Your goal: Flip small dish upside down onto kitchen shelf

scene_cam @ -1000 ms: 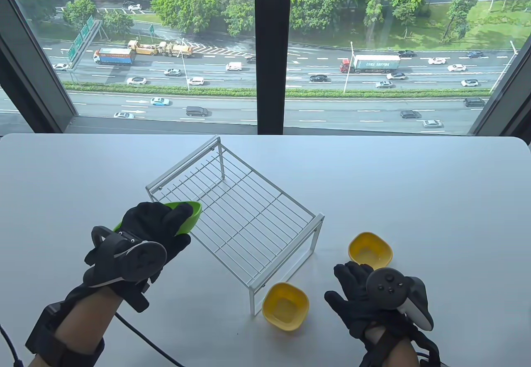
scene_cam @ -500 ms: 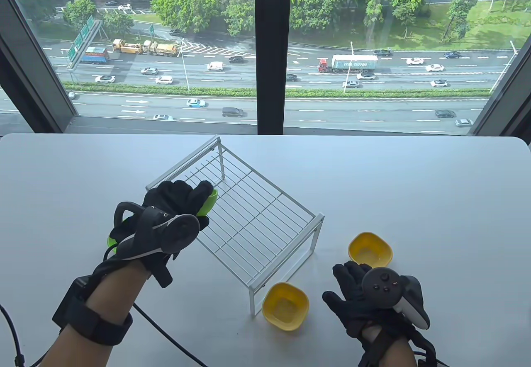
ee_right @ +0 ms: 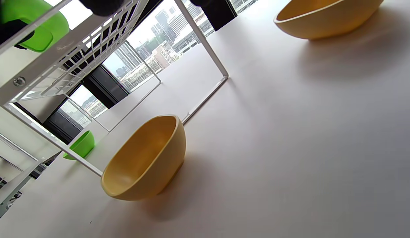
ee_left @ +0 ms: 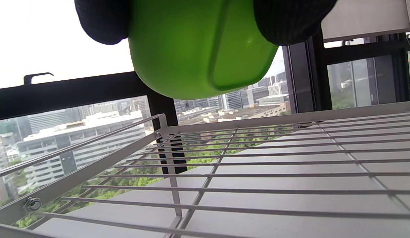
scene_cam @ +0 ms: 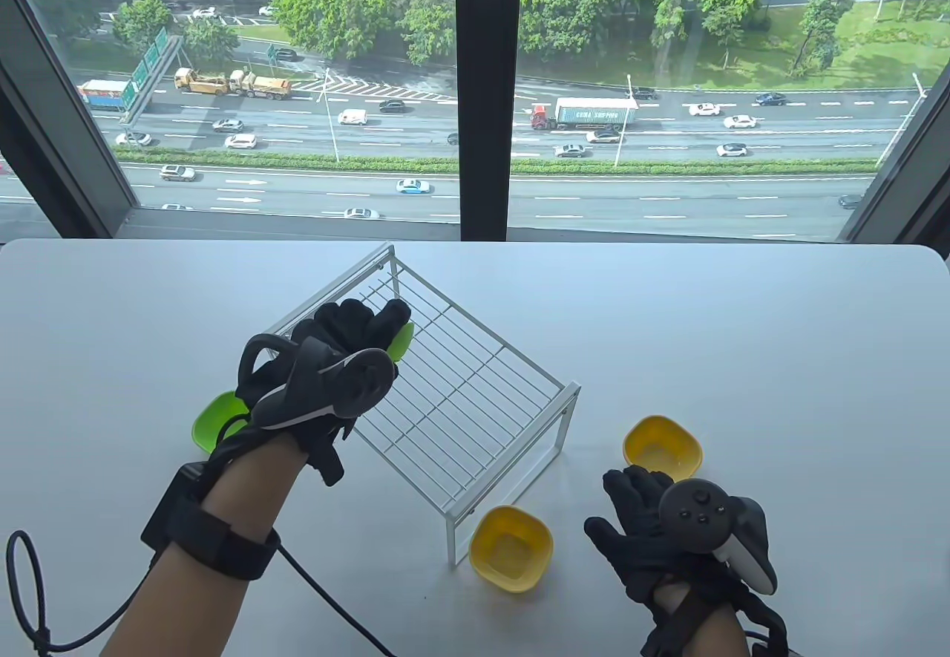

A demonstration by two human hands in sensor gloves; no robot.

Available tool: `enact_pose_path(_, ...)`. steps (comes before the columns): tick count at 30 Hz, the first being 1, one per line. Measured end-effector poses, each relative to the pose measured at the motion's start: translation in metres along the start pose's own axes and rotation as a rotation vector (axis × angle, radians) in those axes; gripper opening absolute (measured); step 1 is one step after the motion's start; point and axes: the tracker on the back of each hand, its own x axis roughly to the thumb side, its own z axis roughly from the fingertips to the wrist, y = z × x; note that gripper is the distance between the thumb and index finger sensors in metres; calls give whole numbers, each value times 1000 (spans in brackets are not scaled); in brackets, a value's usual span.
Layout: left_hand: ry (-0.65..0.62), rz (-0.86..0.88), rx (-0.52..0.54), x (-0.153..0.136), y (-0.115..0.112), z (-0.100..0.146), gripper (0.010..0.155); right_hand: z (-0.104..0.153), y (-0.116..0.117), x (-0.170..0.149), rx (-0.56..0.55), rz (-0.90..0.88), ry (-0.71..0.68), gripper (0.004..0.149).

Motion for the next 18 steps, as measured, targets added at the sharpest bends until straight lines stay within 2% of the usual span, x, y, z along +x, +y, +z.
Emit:
enact_pose_path(8, 65, 65, -37, -13, -10, -22, 81, -2, -2, -3, -4, -25, 11, 81)
enact_pose_path(18, 215, 348, -56, -44, -20, -51, 77, -1, -4, -3, -11, -43, 11, 83)
